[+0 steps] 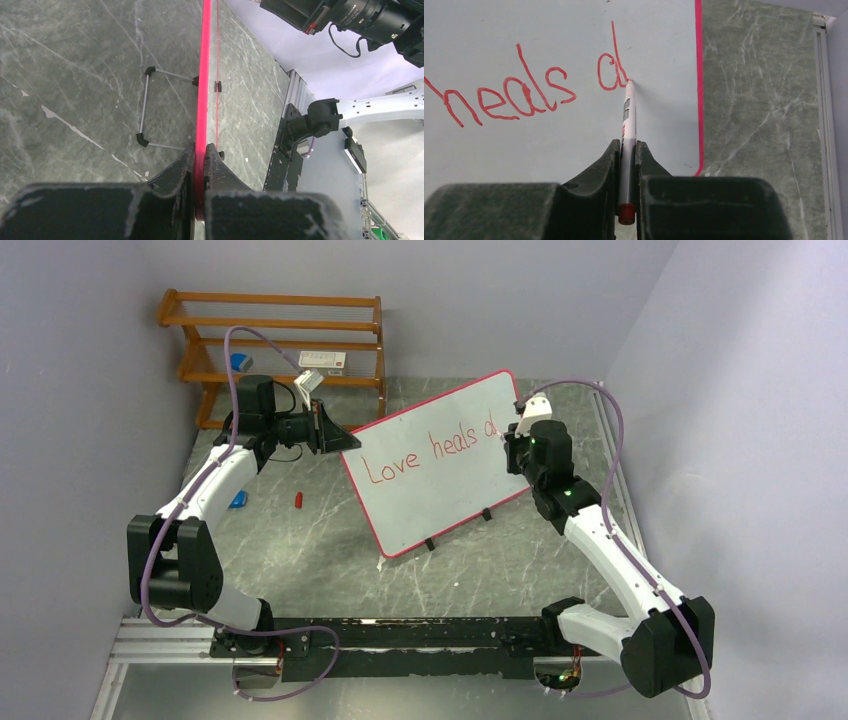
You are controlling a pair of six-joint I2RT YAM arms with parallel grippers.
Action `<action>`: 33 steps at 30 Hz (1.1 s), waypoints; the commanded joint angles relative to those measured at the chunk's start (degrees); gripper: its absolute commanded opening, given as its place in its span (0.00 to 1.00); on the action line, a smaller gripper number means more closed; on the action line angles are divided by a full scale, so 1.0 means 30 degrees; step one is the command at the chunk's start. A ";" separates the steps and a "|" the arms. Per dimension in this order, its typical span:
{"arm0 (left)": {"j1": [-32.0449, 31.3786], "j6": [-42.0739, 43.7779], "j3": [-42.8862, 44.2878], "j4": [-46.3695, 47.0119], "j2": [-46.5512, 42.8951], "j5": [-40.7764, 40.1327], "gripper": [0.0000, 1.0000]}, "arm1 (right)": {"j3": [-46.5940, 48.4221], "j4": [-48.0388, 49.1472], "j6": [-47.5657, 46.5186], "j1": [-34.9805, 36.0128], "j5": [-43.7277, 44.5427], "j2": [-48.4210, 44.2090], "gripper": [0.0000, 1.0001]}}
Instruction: Write a sentence on the whiteboard
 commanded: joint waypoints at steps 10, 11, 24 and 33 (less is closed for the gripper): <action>0.0366 0.0649 -0.0408 -0.0782 0.0184 -0.1181 0.05 | 0.0429 0.0785 0.0420 -0.0027 0.0340 -0.0611 0.00; 0.0366 0.0690 -0.0398 -0.0809 0.0184 -0.1213 0.05 | 0.0561 0.0836 0.0368 -0.0027 0.0356 -0.0632 0.00; 0.0366 0.0702 -0.0369 -0.0855 0.0167 -0.1201 0.05 | 0.1979 0.1605 0.0230 -0.0177 0.0008 0.0160 0.00; 0.0366 0.0708 -0.0371 -0.0858 0.0182 -0.1208 0.05 | 0.2771 0.1655 -0.0283 -0.0254 -0.0316 0.1135 0.00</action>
